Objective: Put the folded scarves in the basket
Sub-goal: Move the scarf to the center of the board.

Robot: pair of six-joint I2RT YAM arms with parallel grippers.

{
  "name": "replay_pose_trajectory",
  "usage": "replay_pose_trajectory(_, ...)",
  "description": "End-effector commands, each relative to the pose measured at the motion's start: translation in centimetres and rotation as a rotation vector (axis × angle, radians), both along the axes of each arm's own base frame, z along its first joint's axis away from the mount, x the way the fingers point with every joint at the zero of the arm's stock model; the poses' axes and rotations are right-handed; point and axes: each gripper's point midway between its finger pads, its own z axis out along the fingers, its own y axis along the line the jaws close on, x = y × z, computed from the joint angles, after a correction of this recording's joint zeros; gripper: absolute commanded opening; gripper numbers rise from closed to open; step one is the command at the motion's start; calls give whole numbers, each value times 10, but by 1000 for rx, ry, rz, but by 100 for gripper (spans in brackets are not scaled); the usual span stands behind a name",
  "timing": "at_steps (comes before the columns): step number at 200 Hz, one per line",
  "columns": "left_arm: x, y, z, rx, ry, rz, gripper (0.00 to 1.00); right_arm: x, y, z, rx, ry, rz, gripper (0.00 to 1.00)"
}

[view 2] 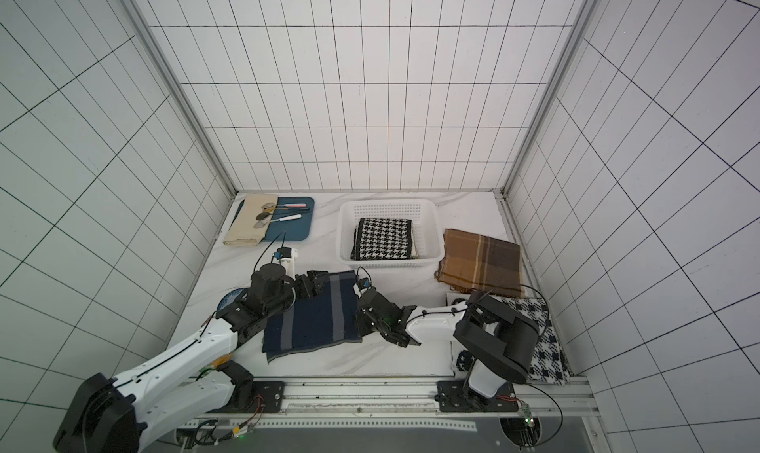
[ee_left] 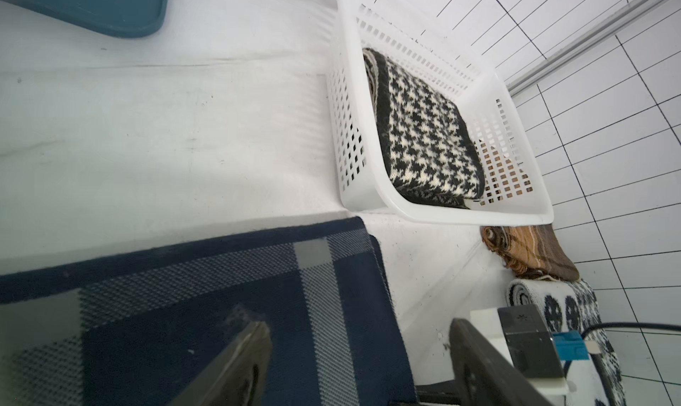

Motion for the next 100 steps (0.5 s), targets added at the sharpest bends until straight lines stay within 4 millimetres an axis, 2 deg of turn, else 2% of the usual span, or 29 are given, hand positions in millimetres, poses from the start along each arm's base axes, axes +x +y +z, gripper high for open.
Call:
replay_pose_trajectory(1, -7, 0, -6, 10, 14, -24, 80, -14, -55, -29, -112, 25, -80, 13)
replay_pose_trajectory(36, -17, -1, -19, 24, 53, -50, 80, -28, -111, -26, -146, 18, -171, 13)
replay_pose_trajectory(59, -24, 4, -33, 59, 85, -44, 80, -27, -147, -13, -145, -23, -259, 14)
replay_pose_trajectory(71, -26, 10, -41, 86, 103, -26, 80, -29, -146, 1, -40, -30, -268, 15)
replay_pose_trajectory(89, -29, 16, -52, 114, 131, -7, 80, -30, -157, 17, -14, -45, -287, 19)
replay_pose_trajectory(100, -32, 14, -57, 108, 143, -13, 80, -30, -157, 23, 24, -52, -283, 21)
